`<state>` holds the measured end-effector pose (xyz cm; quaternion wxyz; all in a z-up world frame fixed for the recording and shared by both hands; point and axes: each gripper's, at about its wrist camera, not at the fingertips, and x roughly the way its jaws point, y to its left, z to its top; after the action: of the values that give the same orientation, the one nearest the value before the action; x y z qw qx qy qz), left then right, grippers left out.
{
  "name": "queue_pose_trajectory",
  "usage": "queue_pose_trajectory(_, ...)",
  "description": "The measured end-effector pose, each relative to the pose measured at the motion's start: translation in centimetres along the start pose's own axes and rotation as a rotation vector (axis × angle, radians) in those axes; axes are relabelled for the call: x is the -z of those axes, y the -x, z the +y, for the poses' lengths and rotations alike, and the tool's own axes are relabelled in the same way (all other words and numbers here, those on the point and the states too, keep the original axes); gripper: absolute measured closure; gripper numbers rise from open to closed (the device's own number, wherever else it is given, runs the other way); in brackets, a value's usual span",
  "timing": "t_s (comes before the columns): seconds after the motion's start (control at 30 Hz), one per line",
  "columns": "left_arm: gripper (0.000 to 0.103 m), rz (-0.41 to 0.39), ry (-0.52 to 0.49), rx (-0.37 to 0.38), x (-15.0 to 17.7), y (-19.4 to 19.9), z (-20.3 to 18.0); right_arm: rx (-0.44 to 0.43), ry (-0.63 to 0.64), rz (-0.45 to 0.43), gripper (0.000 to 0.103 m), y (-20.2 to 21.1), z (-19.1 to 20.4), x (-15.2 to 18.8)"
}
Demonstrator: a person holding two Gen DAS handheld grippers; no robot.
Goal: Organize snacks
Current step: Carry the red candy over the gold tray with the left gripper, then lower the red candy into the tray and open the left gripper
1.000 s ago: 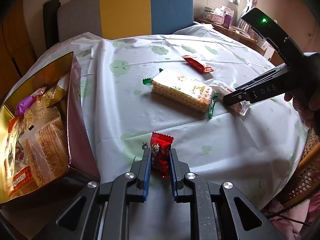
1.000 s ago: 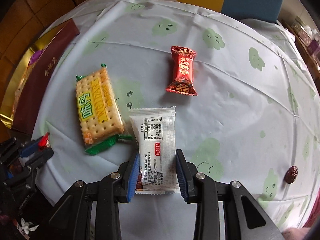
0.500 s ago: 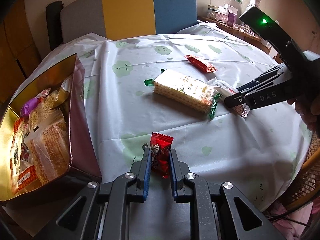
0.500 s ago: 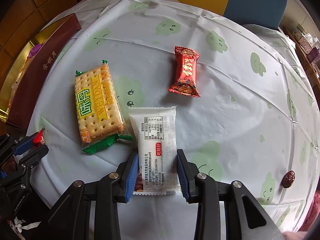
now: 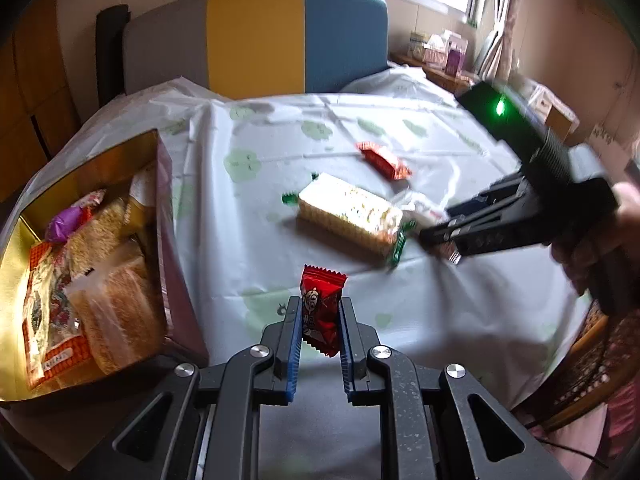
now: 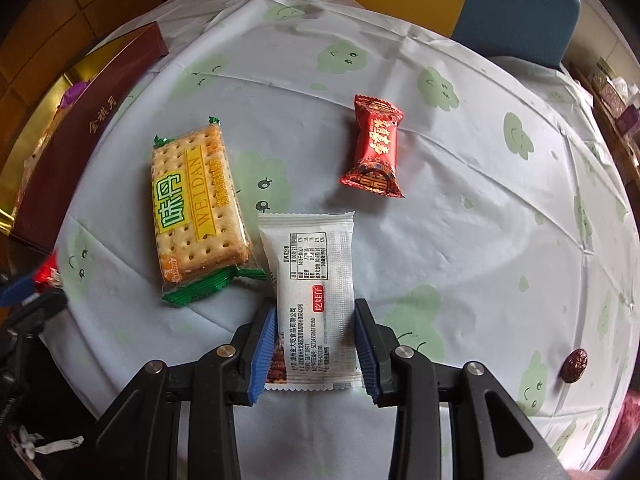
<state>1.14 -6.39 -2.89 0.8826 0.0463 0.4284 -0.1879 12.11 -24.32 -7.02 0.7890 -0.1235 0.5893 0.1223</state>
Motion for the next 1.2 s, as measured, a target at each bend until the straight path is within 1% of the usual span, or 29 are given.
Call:
queue_pose_trajectory(0.07,0.086,-0.018,0.02,0.005,-0.4,0.9,0.6,0.006,0.007,-0.003,0.065,0.0,0.1,0.0)
queue_pose_trajectory(0.1,0.086,-0.028,0.034,0.008,-0.6,1.4,1.0,-0.005,0.004,0.008,0.065,0.0,0.1,0.0)
queue_pose_trajectory(0.23,0.086,-0.071,0.115,-0.002,-1.5,3.4,3.8,0.001,0.008,0.005,0.066,0.1,0.1,-0.1)
queue_pose_trajectory(0.4,0.086,-0.109,0.294,-0.046,-2.4,5.3,10.2,0.006,0.009,0.002,0.065,0.2,0.1,0.1)
queue_pose_trajectory(0.47,0.086,-0.113,0.357,-0.08,-2.3,5.6,12.7,0.009,0.01,0.002,0.065,0.1,0.4,0.1)
queue_pose_trajectory(0.53,0.086,-0.098,0.408,-0.107,-2.2,5.5,14.9,0.011,0.011,0.002,0.065,0.1,0.3,0.0)
queue_pose_trajectory(0.63,0.086,-0.087,0.458,-0.129,-2.3,5.3,17.4,0.017,0.016,0.002,0.065,0.2,0.4,-0.1)
queue_pose_trajectory(0.8,0.086,-0.092,0.463,-0.125,-4.2,4.5,19.2,0.018,0.018,0.002,0.065,0.3,0.5,-0.1)
queue_pose_trajectory(0.93,0.086,-0.083,0.452,-0.117,-6.8,2.5,20.3,0.019,0.021,0.002,0.065,0.2,0.4,-0.1)
queue_pose_trajectory(1.0,0.086,-0.077,0.454,-0.127,-7.8,1.6,20.8,0.018,0.021,0.002,0.065,0.3,0.4,-0.1)
queue_pose_trajectory(1.07,0.086,-0.061,0.462,-0.123,-8.9,0.4,21.3,0.018,0.021,0.002,0.065,0.3,0.4,-0.1)
queue_pose_trajectory(1.2,0.086,-0.045,0.452,-0.143,-10.5,-1.8,21.8,0.018,0.021,0.003,0.065,0.2,0.4,-0.1)
